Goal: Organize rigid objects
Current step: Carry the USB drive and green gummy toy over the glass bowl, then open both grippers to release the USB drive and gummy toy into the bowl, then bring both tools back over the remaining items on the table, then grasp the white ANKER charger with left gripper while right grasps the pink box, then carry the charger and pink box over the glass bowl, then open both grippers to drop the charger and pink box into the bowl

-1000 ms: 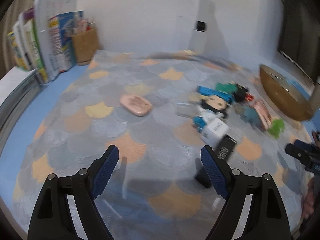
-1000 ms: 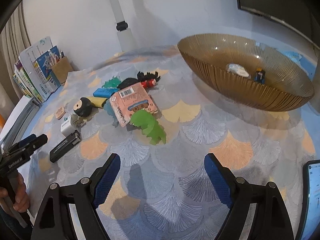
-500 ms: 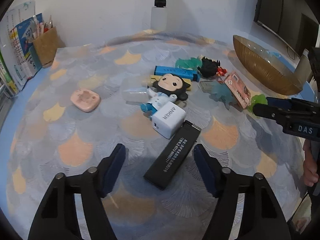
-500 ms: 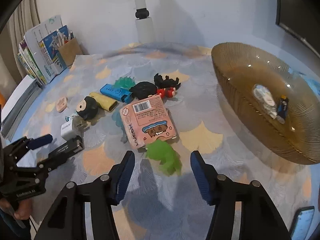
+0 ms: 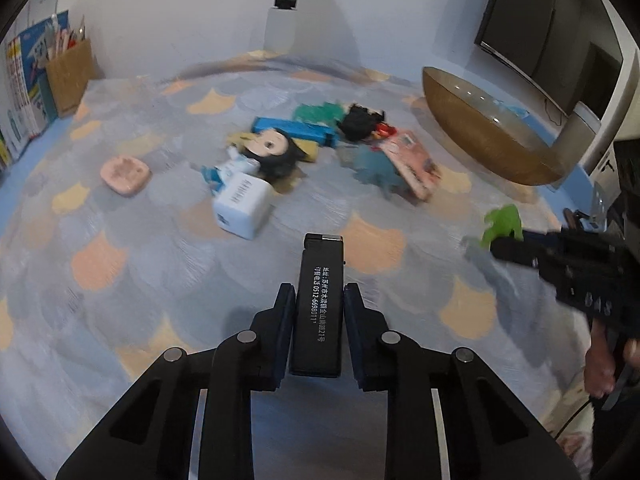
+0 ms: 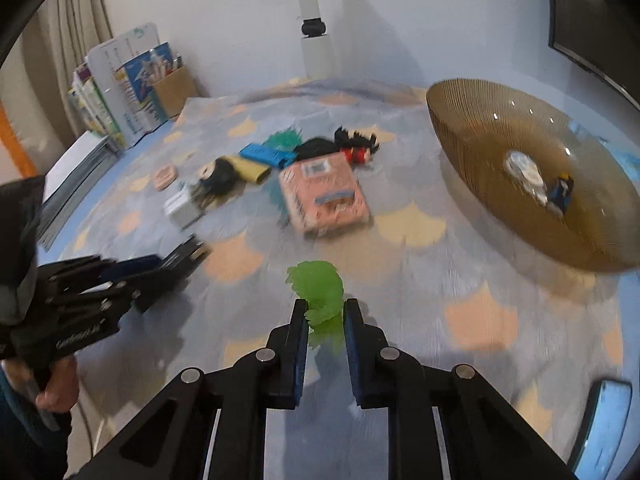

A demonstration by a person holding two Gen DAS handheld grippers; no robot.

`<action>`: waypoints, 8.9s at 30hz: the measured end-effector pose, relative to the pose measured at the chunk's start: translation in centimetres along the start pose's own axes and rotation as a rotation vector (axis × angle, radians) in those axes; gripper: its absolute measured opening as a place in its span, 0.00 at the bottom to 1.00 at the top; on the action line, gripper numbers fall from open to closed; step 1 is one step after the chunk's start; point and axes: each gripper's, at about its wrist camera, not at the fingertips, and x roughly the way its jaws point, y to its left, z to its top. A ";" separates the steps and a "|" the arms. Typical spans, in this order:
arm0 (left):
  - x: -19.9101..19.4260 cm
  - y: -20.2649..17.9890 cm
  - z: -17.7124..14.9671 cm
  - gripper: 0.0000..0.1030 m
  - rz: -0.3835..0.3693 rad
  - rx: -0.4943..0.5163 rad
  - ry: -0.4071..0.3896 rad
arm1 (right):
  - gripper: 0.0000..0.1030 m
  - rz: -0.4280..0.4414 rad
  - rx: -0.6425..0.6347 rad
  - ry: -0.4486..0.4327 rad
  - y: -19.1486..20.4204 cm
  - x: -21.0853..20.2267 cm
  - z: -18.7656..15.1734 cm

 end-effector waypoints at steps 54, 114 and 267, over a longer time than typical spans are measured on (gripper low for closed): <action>3.5 -18.6 16.4 0.20 -0.166 0.172 -0.076 | 0.32 -0.248 0.180 -0.120 -15.2 -9.7 7.3; -1.0 7.0 0.9 0.67 0.203 -0.125 -0.189 | 0.58 -0.059 0.117 -0.086 -1.3 2.6 0.0; 4.0 -17.1 16.0 0.75 -0.122 0.230 -0.141 | 0.57 -0.263 0.261 -0.157 -18.0 -10.3 6.7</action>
